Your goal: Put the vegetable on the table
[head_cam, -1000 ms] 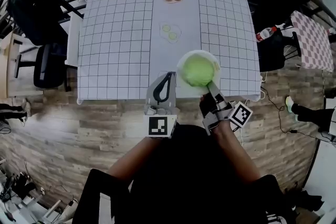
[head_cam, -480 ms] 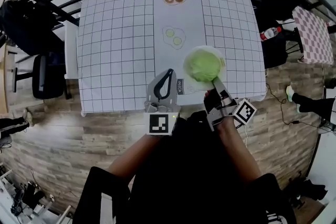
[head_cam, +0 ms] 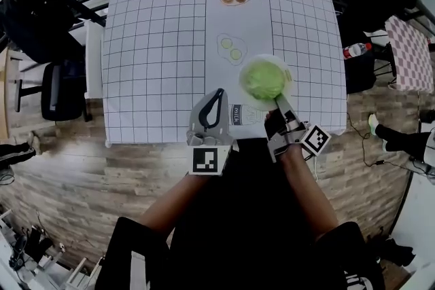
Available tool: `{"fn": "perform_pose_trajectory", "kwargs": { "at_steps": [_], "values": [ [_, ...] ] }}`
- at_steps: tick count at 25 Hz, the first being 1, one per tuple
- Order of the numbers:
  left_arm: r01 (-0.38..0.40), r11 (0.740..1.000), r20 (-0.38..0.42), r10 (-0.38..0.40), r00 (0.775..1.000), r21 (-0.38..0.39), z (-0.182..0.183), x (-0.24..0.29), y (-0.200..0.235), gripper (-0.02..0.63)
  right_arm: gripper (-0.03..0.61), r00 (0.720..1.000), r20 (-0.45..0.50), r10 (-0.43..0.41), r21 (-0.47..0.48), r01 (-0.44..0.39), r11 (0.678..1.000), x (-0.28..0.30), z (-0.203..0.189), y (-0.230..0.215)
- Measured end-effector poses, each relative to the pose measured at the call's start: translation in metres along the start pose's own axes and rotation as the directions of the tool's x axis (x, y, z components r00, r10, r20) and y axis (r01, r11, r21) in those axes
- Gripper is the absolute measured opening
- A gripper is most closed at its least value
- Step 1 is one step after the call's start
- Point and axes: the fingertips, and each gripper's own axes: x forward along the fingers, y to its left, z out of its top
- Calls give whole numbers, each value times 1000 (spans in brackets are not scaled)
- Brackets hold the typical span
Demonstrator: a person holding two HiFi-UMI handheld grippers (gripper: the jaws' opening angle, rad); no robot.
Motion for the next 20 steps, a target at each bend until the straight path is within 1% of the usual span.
{"fn": "perform_pose_trajectory", "kwargs": {
  "at_steps": [5, 8, 12, 16, 20],
  "values": [
    [-38, 999, -13, 38, 999, 22, -6, 3, 9, 9, 23, 1000, -19, 15, -51, -16, 999, 20, 6, -28],
    [-70, 998, -15, 70, 997, 8, -6, 6, 15, 8, 21, 1000, -25, 10, -38, -11, 999, 28, 9, -49],
    [-93, 995, -33, 94, 995, 22, -8, 17, 19, 9, 22, 999, -37, 7, -33, -8, 999, 42, 16, -74],
    [-120, 993, -70, 120, 990, 9, -13, 24, 22, 9, 23, 998, -62, 14, -32, -16, 999, 58, 14, -96],
    [-117, 992, -93, 120, 988, 41, -17, 35, 18, 9, 23, 997, -78, -20, -36, 18, 999, 65, 17, -127]
  ]
}}
